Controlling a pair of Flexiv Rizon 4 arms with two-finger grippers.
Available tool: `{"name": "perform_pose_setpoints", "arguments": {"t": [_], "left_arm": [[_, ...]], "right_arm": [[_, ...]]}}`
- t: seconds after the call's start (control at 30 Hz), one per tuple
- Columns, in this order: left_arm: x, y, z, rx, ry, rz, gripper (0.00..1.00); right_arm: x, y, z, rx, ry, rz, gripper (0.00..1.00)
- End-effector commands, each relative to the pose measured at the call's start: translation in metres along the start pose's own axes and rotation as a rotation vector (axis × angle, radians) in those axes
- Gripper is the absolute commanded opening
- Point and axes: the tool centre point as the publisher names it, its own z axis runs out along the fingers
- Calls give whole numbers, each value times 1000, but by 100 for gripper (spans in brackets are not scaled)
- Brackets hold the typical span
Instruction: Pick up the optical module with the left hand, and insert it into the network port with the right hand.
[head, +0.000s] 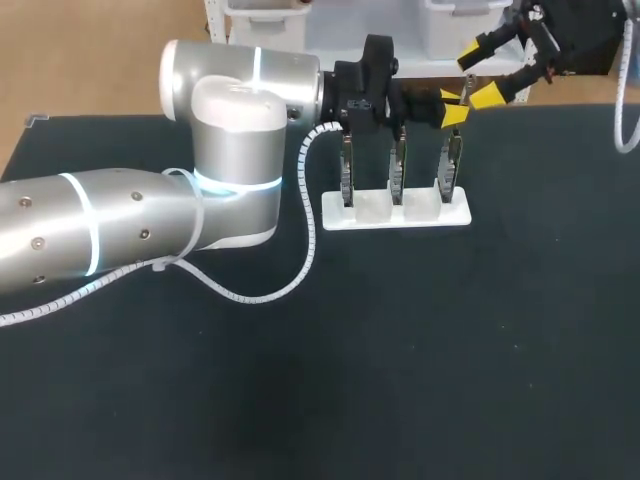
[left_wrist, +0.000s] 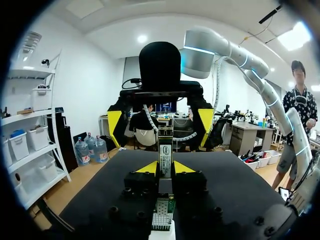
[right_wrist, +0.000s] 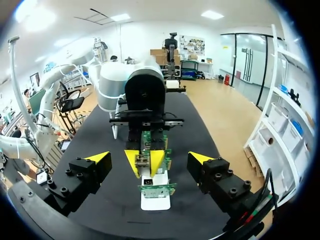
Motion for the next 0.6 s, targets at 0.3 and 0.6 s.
{"name": "perform_pose_setpoints", "arguments": {"t": [0.3,0.6], "left_arm": [[-1,3,1,5,4,-2,0],[-1,3,1,5,4,-2,0]], "right_arm": [[-1,4,1,-17,3,1,100],[-3,5,0,-15,-2,-5,100]]}}
